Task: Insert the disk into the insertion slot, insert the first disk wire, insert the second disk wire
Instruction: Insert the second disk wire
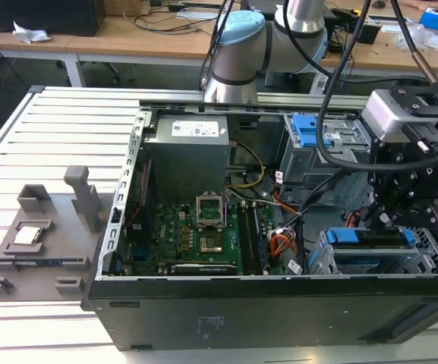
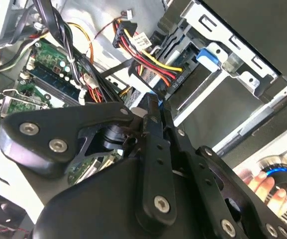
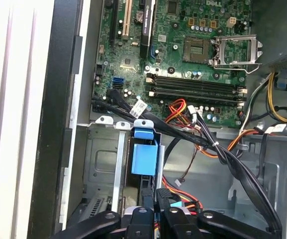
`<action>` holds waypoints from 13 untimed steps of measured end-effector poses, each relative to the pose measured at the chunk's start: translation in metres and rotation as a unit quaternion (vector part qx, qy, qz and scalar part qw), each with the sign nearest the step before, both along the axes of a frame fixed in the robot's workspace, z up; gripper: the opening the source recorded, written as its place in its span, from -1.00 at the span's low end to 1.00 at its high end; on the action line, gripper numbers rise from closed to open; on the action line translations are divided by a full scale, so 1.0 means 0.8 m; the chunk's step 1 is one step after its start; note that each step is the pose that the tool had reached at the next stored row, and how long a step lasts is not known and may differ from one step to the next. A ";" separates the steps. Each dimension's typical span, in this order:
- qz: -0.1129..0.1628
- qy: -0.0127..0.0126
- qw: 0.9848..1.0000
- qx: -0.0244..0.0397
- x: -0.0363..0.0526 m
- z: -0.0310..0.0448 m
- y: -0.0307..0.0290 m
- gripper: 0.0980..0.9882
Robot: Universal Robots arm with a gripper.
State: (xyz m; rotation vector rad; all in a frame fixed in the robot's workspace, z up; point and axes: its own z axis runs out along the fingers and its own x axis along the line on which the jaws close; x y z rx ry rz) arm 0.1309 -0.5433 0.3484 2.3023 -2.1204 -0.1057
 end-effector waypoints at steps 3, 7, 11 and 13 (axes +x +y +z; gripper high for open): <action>0.000 0.000 1.000 0.011 -0.001 -0.0002 -0.0133 -0.89; 0.000 0.000 1.000 0.028 -0.002 -0.0022 -0.0188 -0.89; 0.000 0.000 0.999 0.038 -0.002 -0.0043 -0.0197 -0.89; 0.000 0.000 0.999 0.038 -0.002 -0.0052 -0.0197 -0.89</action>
